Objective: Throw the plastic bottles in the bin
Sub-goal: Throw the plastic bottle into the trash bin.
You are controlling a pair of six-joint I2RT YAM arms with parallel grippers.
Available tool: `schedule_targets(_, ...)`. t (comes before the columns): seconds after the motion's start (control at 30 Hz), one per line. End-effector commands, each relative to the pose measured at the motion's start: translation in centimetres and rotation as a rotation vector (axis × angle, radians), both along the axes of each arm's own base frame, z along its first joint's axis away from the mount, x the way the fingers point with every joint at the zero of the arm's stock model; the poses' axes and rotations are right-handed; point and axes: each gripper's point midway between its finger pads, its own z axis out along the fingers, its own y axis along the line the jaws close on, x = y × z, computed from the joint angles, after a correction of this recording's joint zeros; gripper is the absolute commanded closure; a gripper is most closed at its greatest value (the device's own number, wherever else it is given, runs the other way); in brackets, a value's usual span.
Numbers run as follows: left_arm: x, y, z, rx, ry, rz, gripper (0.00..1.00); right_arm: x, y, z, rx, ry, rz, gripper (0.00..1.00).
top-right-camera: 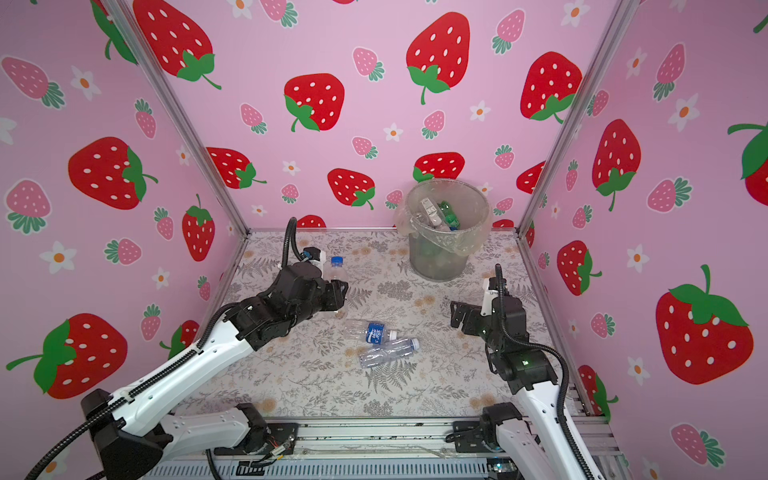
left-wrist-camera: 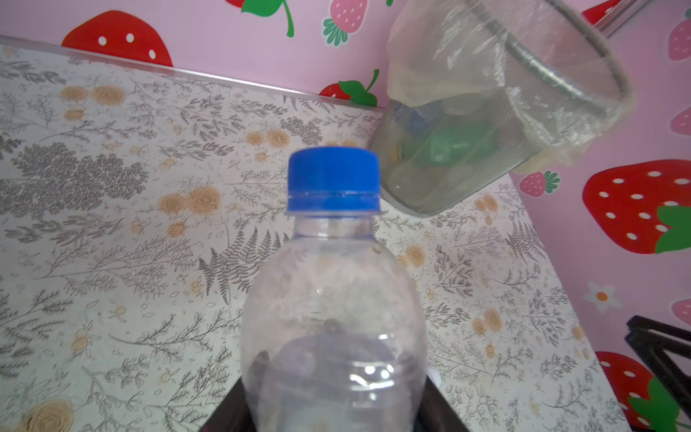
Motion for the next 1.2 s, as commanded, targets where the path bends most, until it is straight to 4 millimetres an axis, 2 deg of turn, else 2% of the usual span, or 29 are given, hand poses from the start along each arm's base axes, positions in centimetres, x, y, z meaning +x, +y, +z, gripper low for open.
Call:
schedule_targets(0.0, 1.5, -1.7, 3.9, -0.049, -0.076, -0.052, 0.46, -0.4, -0.2, -1.8, 0.012, 0.052, -0.025, 0.01)
schedule_targets(0.13, 3.2, -3.1, 5.9, -0.087, -0.105, -0.08, 0.46, -0.6, 0.0, -3.8, 0.027, 0.1, -0.022, 0.01)
schedule_targets(0.23, 4.2, -4.1, 7.0, -0.11, -0.12, -0.099, 0.46, -0.7, 0.1, -4.7, 0.032, 0.121, -0.025, 0.01)
schedule_targets(0.4, 5.7, -5.4, 8.4, -0.153, -0.151, -0.121, 0.46, -0.6, 0.1, -5.2, 0.039, 0.126, -0.03, 0.01)
schedule_targets(0.7, 8.1, -7.5, 12.9, -0.307, -0.282, -0.161, 0.46, 0.0, 0.4, -5.9, 0.054, 0.131, -0.036, 0.01)
schedule_targets(0.93, 11.3, -11.4, 15.7, -0.406, -0.356, -0.264, 0.46, 0.4, 0.5, -6.1, 0.047, 0.148, -0.037, 0.01)
schedule_targets(1.17, 14.0, -15.2, 16.6, -0.487, -0.33, -0.343, 0.46, 1.1, 0.5, -6.1, 0.045, 0.133, -0.047, 0.01)
